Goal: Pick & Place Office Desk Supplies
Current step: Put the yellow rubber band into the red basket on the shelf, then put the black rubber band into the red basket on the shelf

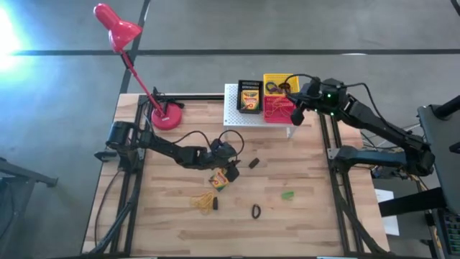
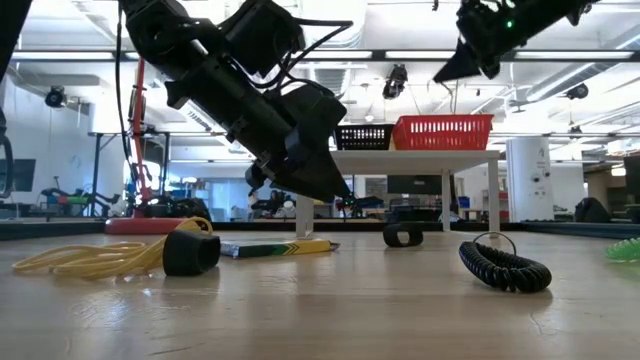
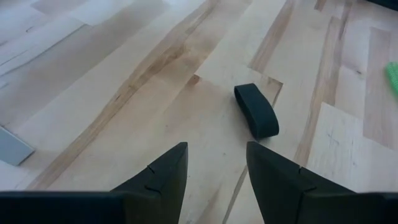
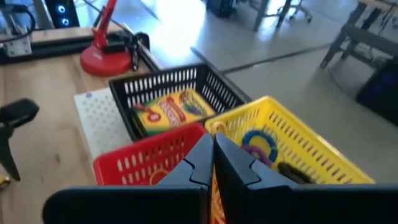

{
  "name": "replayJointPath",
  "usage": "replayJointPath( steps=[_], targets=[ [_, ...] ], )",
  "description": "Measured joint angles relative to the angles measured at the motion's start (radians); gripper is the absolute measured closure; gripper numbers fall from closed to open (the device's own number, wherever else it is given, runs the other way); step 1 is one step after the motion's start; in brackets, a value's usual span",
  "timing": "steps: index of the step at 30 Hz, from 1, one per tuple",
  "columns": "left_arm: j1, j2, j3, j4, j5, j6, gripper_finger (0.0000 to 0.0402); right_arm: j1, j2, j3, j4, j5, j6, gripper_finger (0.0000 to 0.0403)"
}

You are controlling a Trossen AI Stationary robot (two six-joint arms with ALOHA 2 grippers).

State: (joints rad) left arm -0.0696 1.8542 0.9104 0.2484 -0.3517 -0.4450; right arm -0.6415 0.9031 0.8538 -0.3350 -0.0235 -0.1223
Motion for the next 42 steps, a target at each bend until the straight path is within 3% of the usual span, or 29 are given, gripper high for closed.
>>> replayJointPath(
  steps=[7,12,15,18,20,22,27,31,34,38,42],
  targets=[
    [0.001,0.0,0.0,0.001,0.0,0.008,0.0232,0.0,0.001,-0.025,-0.024,-0.008,0.045,0.0391],
    [0.001,0.0,0.0,0.002,0.0,0.023,0.0232,0.0,0.001,0.027,-0.138,-0.06,0.051,0.0349],
    [0.001,0.0,0.0,0.002,0.0,0.023,0.0232,0.003,0.0,0.068,-0.186,-0.17,0.076,0.032],
    [0.001,0.0,0.0,0.007,-0.002,0.025,0.0232,0.034,0.0,0.065,-0.173,-0.386,0.097,0.0298],
    [0.001,0.0,0.0,0.009,-0.016,0.026,0.0232,0.088,0.001,0.032,-0.143,-0.522,0.098,0.0289],
    [0.001,0.0,0.0,0.01,-0.02,0.02,0.0232,0.169,0.003,-0.023,-0.098,-0.564,0.112,0.0284],
    [-0.012,-0.004,0.0,-0.04,0.008,0.002,0.0233,0.401,0.018,-0.205,0.093,-0.422,0.18,0.0283],
    [-0.031,-0.004,0.0,-0.075,0.015,0.002,0.0233,0.555,0.075,-0.338,0.312,-0.198,0.195,0.0282],
    [-0.032,-0.005,0.0,-0.083,0.015,0.0,0.0233,0.604,0.155,-0.407,0.475,-0.046,0.242,0.0281],
    [-0.03,-0.005,0.0,-0.069,0.004,0.0,0.0233,0.604,0.284,-0.434,0.583,-0.033,0.265,0.0273],
    [-0.026,-0.005,0.0,-0.059,0.002,0.0,0.0233,0.605,0.428,-0.396,0.585,-0.033,0.17,0.0262]
  ],
)
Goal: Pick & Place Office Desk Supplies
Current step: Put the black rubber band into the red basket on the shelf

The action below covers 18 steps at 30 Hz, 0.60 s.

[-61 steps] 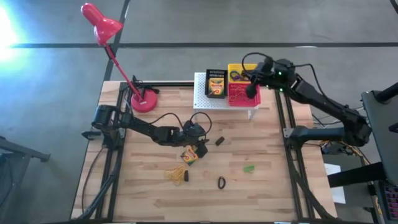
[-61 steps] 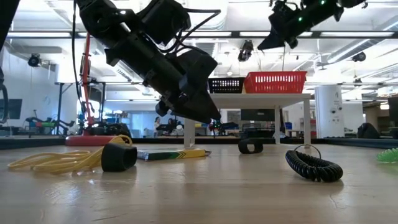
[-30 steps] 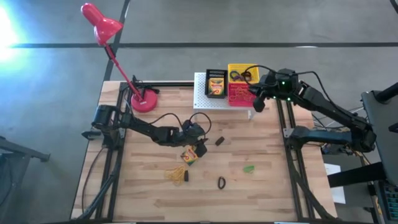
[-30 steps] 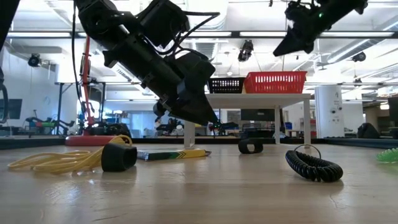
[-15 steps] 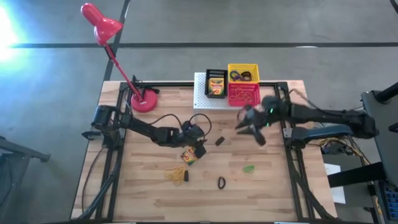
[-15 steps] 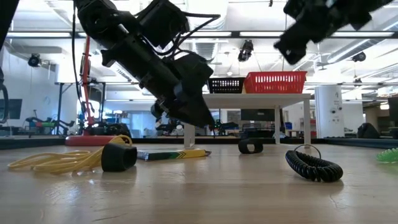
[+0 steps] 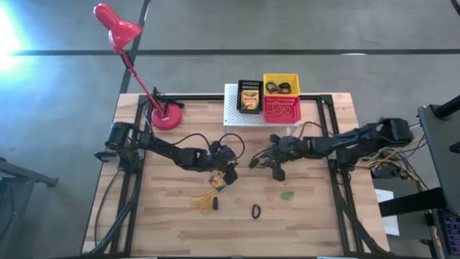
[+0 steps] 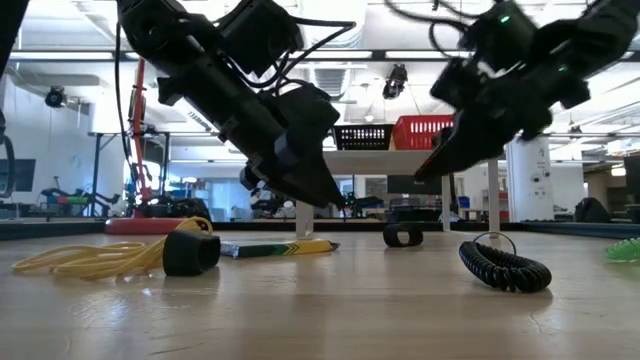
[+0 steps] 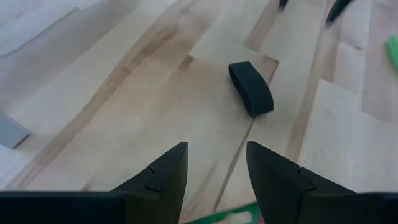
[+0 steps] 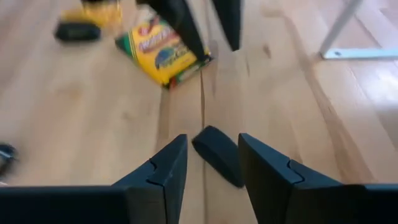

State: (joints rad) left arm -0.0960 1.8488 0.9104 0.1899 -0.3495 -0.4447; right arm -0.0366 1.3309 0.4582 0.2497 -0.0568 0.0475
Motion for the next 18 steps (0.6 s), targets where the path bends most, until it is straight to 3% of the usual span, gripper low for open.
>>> replayJointPath(
  steps=[6,10,18],
  targets=[
    [0.0,0.0,0.0,0.003,-0.01,0.0,0.0233,0.001,0.215,0.108,-0.03,0.001,-0.252,0.0259],
    [0.0,0.0,0.0,0.002,-0.01,0.0,0.0233,0.002,0.314,0.197,-0.079,0.048,-0.323,0.0274],
    [0.0,0.0,0.0,0.001,-0.026,0.001,0.0233,0.002,0.38,0.332,-0.339,0.077,-0.372,0.0381]
  ],
)
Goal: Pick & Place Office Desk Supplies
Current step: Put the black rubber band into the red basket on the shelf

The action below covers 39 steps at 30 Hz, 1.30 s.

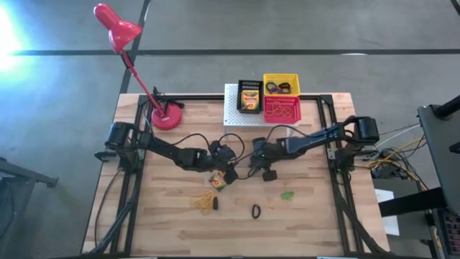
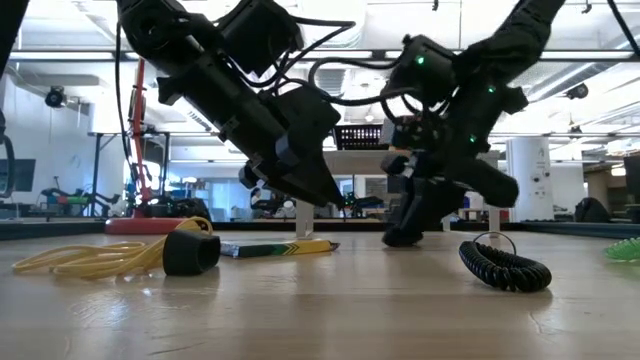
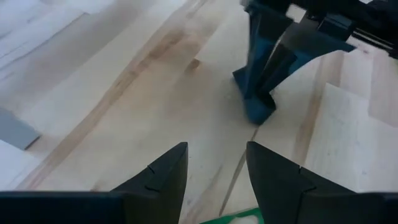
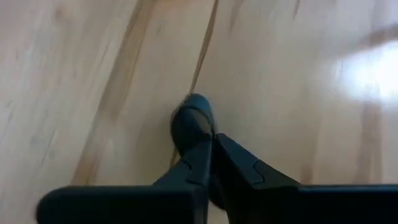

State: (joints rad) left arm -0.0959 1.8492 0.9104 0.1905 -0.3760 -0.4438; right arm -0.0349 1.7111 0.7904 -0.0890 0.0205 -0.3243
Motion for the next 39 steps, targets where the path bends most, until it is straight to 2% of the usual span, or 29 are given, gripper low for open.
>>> replayJointPath(
  steps=[6,15,17,21,23,24,28,32,34,39],
  targets=[
    [0.0,0.0,0.0,0.0,-0.017,0.001,0.0233,0.017,-0.104,0.018,-0.142,0.009,0.062,0.0393],
    [0.001,0.001,0.0,-0.001,-0.036,0.013,0.0233,0.055,-0.459,0.0,-0.205,0.034,0.109,0.0394],
    [0.001,0.001,0.0,0.001,-0.041,0.022,0.0233,0.05,-0.529,0.002,-0.187,0.183,0.09,0.0394],
    [0.002,0.001,0.0,0.001,-0.056,0.025,0.0233,0.014,-0.627,0.0,-0.111,0.605,0.006,0.0394],
    [0.002,0.001,0.0,0.003,-0.058,0.025,0.0233,-0.024,-0.658,0.0,-0.086,0.726,-0.02,0.0394],
    [0.002,0.001,0.0,0.003,-0.058,0.025,0.0233,-0.049,-0.672,0.001,-0.087,0.745,-0.024,0.0394],
    [0.002,0.001,0.0,0.003,-0.058,0.025,0.0233,-0.15,-0.717,0.001,-0.104,0.707,0.007,0.0394],
    [0.002,0.001,0.0,0.003,-0.058,0.025,0.0233,-0.23,-0.741,0.011,-0.233,0.677,0.03,0.0389],
    [0.002,0.001,0.0,0.003,-0.058,0.025,0.0233,-0.256,-0.751,0.036,-0.319,0.653,0.076,0.0378],
    [0.002,0.001,0.0,0.003,-0.059,0.025,0.0233,-0.295,-0.752,0.107,-0.491,0.502,0.19,0.0334]
  ],
)
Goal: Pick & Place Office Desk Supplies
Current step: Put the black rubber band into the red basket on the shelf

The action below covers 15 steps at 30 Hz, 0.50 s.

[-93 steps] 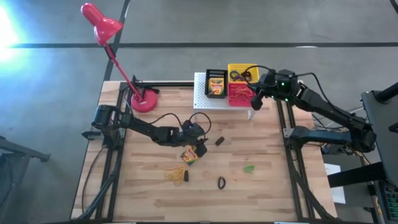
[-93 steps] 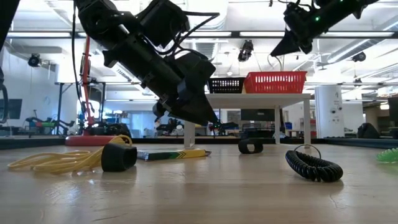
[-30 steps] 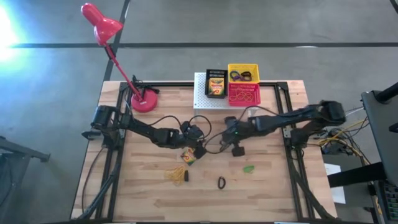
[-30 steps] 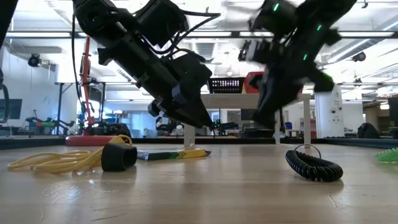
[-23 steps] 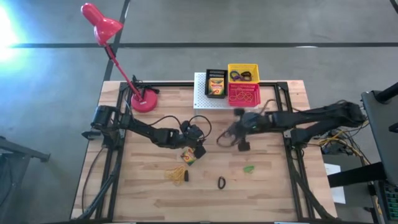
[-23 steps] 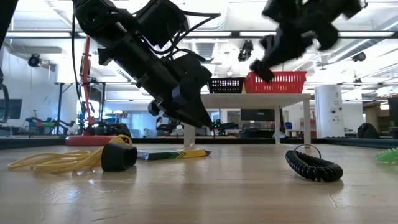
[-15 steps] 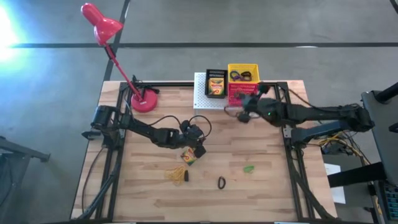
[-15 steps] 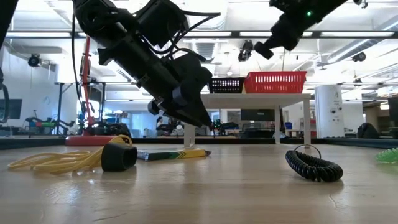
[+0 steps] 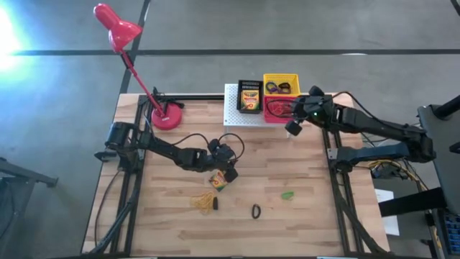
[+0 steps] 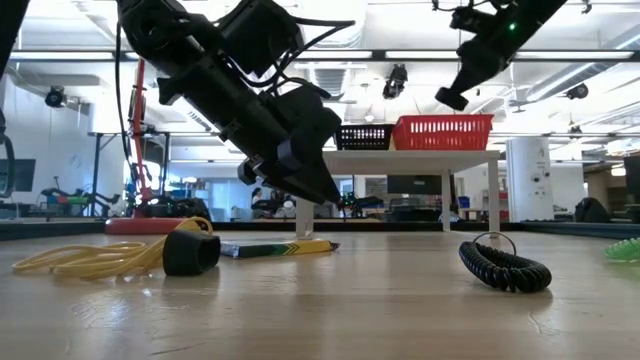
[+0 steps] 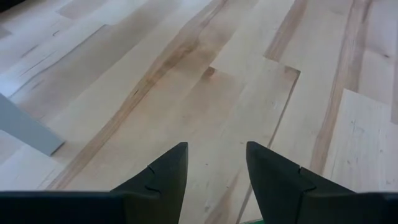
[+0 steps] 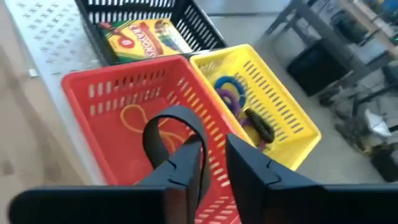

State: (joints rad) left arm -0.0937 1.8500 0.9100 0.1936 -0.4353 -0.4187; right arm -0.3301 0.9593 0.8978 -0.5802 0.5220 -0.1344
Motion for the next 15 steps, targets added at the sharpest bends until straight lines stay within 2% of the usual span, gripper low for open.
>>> replayJointPath(
  steps=[8,15],
  targets=[
    [0.003,0.0,0.0,0.0,-0.01,-0.02,0.0233,-0.004,-0.022,0.038,-0.009,0.0,0.044,0.0281],
    [0.004,0.0,0.0,0.004,-0.01,-0.027,0.0233,-0.015,-0.005,-0.049,0.062,-0.002,0.025,0.0266]
  ],
)
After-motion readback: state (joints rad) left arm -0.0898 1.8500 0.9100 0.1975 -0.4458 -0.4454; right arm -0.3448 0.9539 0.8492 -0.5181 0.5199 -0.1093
